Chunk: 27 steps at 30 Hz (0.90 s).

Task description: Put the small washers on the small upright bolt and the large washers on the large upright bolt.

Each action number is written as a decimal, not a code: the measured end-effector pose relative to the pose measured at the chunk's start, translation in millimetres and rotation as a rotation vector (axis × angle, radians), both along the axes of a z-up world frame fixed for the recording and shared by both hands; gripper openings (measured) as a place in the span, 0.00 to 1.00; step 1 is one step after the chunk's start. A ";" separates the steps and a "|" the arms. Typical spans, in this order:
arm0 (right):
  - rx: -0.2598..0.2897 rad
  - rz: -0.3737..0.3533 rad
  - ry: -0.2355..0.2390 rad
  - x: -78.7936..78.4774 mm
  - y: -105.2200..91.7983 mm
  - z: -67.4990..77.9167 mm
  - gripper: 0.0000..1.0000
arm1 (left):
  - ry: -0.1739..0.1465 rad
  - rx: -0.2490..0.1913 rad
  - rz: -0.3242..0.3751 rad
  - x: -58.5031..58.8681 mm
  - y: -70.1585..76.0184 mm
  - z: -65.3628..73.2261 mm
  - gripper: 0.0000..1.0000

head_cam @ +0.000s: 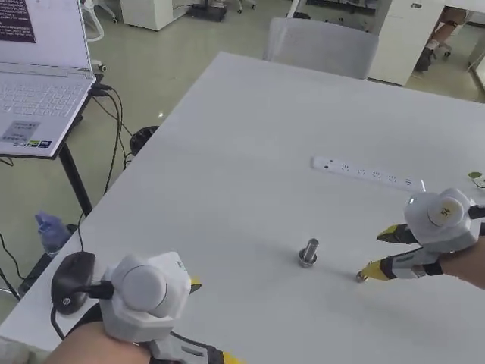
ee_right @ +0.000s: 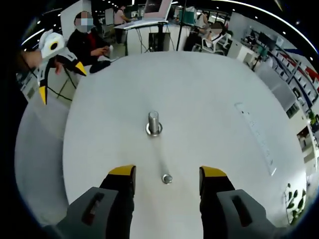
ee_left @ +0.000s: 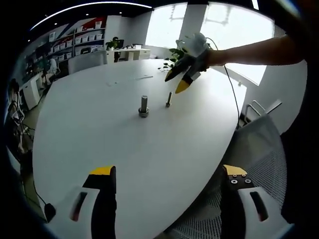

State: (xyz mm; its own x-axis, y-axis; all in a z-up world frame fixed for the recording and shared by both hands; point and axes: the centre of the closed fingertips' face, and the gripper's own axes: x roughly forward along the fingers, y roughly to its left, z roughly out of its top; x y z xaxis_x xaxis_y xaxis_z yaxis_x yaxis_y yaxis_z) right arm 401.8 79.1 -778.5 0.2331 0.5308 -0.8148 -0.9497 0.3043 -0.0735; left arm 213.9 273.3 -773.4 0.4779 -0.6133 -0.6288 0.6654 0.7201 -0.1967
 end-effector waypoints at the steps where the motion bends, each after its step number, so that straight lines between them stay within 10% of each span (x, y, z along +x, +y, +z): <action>1: 0.019 -0.026 0.019 -3.5 -0.5 2.6 0.53 | -0.006 -0.012 0.002 0.3 -0.3 2.1 0.86; 27: 0.447 -0.428 -0.057 -91.0 -40.9 74.4 0.75 | -0.057 -0.049 -0.065 -12.9 -1.1 30.8 0.86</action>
State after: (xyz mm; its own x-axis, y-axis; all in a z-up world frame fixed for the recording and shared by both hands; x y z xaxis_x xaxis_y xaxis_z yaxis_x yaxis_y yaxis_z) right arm 310.8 38.2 -704.1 0.5371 0.6679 -0.5151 -0.7353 0.6700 0.1021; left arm 201.0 272.1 -742.6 0.4701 -0.6739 -0.5699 0.7216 0.6653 -0.1914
